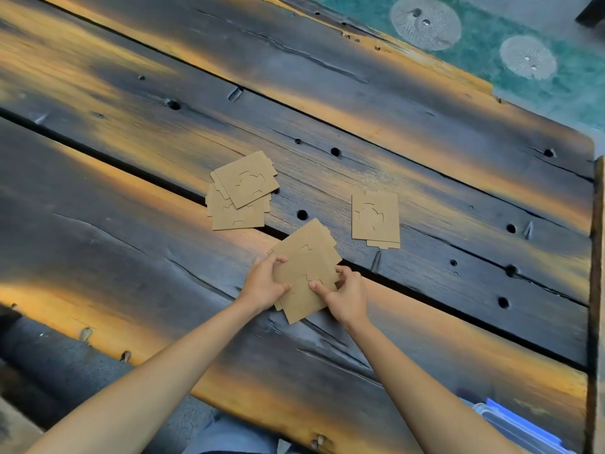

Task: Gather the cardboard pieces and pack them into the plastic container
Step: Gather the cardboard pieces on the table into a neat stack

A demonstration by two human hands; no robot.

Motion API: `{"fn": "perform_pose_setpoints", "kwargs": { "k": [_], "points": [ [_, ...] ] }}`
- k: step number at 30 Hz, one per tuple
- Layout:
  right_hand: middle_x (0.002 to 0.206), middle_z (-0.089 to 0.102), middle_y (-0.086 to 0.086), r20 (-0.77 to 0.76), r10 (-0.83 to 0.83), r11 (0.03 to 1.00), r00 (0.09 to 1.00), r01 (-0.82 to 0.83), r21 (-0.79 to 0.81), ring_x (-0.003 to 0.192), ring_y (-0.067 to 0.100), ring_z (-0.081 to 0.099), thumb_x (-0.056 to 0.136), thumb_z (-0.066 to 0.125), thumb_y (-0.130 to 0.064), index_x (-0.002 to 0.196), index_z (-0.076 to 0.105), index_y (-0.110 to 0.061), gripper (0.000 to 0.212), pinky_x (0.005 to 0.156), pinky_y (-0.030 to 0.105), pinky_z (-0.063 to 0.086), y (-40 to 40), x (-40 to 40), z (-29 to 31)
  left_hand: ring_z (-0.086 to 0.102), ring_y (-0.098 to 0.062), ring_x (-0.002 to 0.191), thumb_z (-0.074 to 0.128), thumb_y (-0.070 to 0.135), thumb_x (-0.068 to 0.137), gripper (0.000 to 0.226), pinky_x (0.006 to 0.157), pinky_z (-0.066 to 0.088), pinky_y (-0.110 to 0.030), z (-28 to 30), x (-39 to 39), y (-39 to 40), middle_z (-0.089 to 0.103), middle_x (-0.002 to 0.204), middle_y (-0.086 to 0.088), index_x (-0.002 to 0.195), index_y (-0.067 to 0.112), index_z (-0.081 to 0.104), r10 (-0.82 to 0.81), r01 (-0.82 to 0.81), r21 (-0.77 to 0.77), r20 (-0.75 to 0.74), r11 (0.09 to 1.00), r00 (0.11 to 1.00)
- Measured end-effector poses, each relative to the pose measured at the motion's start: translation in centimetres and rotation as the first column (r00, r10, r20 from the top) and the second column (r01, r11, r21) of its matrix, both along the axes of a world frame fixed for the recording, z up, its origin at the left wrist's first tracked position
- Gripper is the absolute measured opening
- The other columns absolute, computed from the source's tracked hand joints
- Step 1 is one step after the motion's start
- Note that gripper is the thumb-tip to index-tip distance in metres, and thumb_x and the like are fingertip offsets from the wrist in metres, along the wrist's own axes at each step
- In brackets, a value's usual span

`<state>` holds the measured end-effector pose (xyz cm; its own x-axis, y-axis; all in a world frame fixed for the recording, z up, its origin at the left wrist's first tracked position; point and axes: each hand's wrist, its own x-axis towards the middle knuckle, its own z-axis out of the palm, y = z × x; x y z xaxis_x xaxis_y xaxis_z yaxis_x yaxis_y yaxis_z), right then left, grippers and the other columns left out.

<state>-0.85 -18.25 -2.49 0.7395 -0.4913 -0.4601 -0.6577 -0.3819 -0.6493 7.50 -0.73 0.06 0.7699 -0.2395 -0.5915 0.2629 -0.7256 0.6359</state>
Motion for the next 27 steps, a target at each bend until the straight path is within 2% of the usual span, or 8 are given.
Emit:
{"fn": "perform_pose_setpoints", "kwargs": {
  "k": [3,6,9,11,18,22,25,27],
  "points": [
    [0.116,0.053,0.002,0.009,-0.055,0.998,0.998,0.055,-0.012,0.101,0.014,0.057,0.067,0.092,-0.046,0.131,0.058,-0.017,0.077,0.088,0.027,0.044,-0.5,2.0,0.1,0.042,-0.025,0.124,0.083,0.021,0.076,0.064,0.110,0.038,-0.033,-0.1,1.3,-1.0,0.040,0.124,-0.005,0.131,0.025,0.052,-0.049,0.046,0.046,0.061,0.998,0.997],
    [0.123,0.048,0.002,0.005,-0.107,0.994,0.994,0.107,0.020,0.104,0.012,0.055,0.067,0.093,-0.043,0.137,0.052,-0.018,0.084,0.094,0.027,0.044,-1.1,3.9,0.1,0.035,-0.025,0.120,0.083,0.026,0.074,0.064,0.102,0.029,-0.028,-0.4,2.9,-2.0,0.035,0.120,-0.004,0.130,0.025,0.050,-0.099,0.086,0.118,0.117,0.989,0.988],
    [0.131,0.045,0.005,-0.019,-0.131,0.990,0.991,0.132,0.044,0.115,0.018,0.057,0.068,0.093,-0.041,0.140,0.050,-0.016,0.088,0.107,0.035,0.045,-1.5,5.5,-0.2,0.034,-0.027,0.119,0.081,0.028,0.074,0.064,0.099,0.027,-0.027,-0.8,4.6,-2.8,0.036,0.126,-0.008,0.128,0.024,0.049,-0.139,0.116,0.163,0.134,0.980,0.981],
    [0.133,0.045,0.006,-0.042,-0.139,0.989,0.989,0.141,0.043,0.119,0.020,0.057,0.068,0.093,-0.041,0.140,0.050,-0.015,0.088,0.110,0.038,0.045,-1.6,6.3,-0.5,0.034,-0.028,0.120,0.081,0.030,0.074,0.063,0.101,0.028,-0.029,-1.2,5.5,-3.1,0.037,0.127,-0.009,0.128,0.024,0.048,-0.164,0.140,0.192,0.117,0.971,0.979],
    [0.118,0.052,0.002,-0.054,-0.124,0.992,0.991,0.122,-0.034,0.113,0.020,0.055,0.069,0.092,-0.040,0.138,0.049,-0.015,0.085,0.098,0.035,0.044,-0.9,7.0,-1.5,0.036,-0.028,0.120,0.080,0.029,0.077,0.060,0.100,0.037,-0.033,-2.3,6.0,-3.8,0.043,0.127,-0.002,0.126,0.025,0.045,-0.198,0.168,0.261,0.095,0.951,0.976],
    [0.114,0.052,0.000,-0.067,-0.132,0.990,0.989,0.129,-0.050,0.109,0.019,0.055,0.069,0.092,-0.040,0.134,0.050,-0.017,0.081,0.097,0.036,0.045,-1.0,7.2,-1.6,0.037,-0.029,0.117,0.078,0.020,0.076,0.065,0.093,0.040,-0.034,-2.3,6.4,-4.4,0.044,0.128,0.001,0.128,0.029,0.042,-0.199,0.168,0.283,0.084,0.944,0.976],
    [0.112,0.049,-0.002,-0.085,-0.108,0.993,0.991,0.103,-0.058,0.107,0.018,0.055,0.070,0.091,-0.043,0.128,0.052,-0.022,0.073,0.095,0.038,0.046,-1.0,7.3,-1.6,0.036,-0.030,0.117,0.074,0.016,0.077,0.057,0.089,0.043,-0.037,-2.3,7.0,-4.7,0.044,0.128,0.000,0.122,0.032,0.042,-0.202,0.183,0.287,0.038,0.940,0.979],
    [0.112,0.047,-0.003,-0.098,-0.091,0.995,0.991,0.087,-0.048,0.106,0.017,0.054,0.070,0.090,-0.044,0.126,0.051,-0.026,0.069,0.095,0.039,0.047,-1.1,7.3,-1.5,0.036,-0.029,0.118,0.073,0.016,0.076,0.052,0.092,0.040,-0.041,-2.2,7.5,-4.9,0.044,0.126,0.000,0.116,0.033,0.043,-0.206,0.195,0.312,0.003,0.930,0.979]
  ]
}}
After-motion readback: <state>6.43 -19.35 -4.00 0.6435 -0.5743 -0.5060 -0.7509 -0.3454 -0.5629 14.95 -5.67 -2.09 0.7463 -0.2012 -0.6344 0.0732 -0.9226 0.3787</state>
